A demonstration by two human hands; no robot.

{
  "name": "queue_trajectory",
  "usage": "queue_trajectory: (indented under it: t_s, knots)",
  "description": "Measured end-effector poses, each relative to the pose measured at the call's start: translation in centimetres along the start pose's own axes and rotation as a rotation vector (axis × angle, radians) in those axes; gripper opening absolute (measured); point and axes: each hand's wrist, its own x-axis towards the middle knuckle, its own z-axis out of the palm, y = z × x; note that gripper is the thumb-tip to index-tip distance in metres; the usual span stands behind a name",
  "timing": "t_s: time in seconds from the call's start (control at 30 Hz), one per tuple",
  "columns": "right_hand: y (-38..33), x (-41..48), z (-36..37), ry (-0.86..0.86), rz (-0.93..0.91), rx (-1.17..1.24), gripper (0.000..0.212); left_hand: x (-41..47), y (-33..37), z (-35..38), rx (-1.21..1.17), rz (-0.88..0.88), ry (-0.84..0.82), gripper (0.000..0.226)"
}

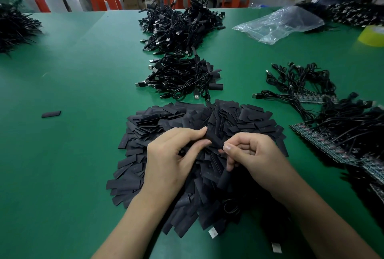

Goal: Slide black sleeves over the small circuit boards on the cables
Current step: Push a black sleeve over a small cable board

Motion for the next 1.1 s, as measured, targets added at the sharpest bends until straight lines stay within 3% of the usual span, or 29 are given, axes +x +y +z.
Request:
queue_trajectory:
  t_s: [0.27,0.47,0.8,1.1]
  knots:
    - [0.17,-0.06,0.17,0.024,-0.015,0.005,0.018,0.04,0.13,0.16,-0.038,-0.03,-0.025,0.021]
    - [-0.17,0.05,-0.43,0.028,0.016,0.127,0.021,-0.07,0.74,0.36,-0.162,-0.092,-0.163,0.046]
    - [-0.05,0.05,-0.39,0.04,-0.008,0.117,0.025,-0.26,0.81,0.73,-0.312,-0.248,-0.085,0.029]
    - [0.17,-0.07,-0.07,0.038,-0.015,0.097,0.021,-0.1,0.91,0.62,-0.417,-0.334,-0.123,0.027]
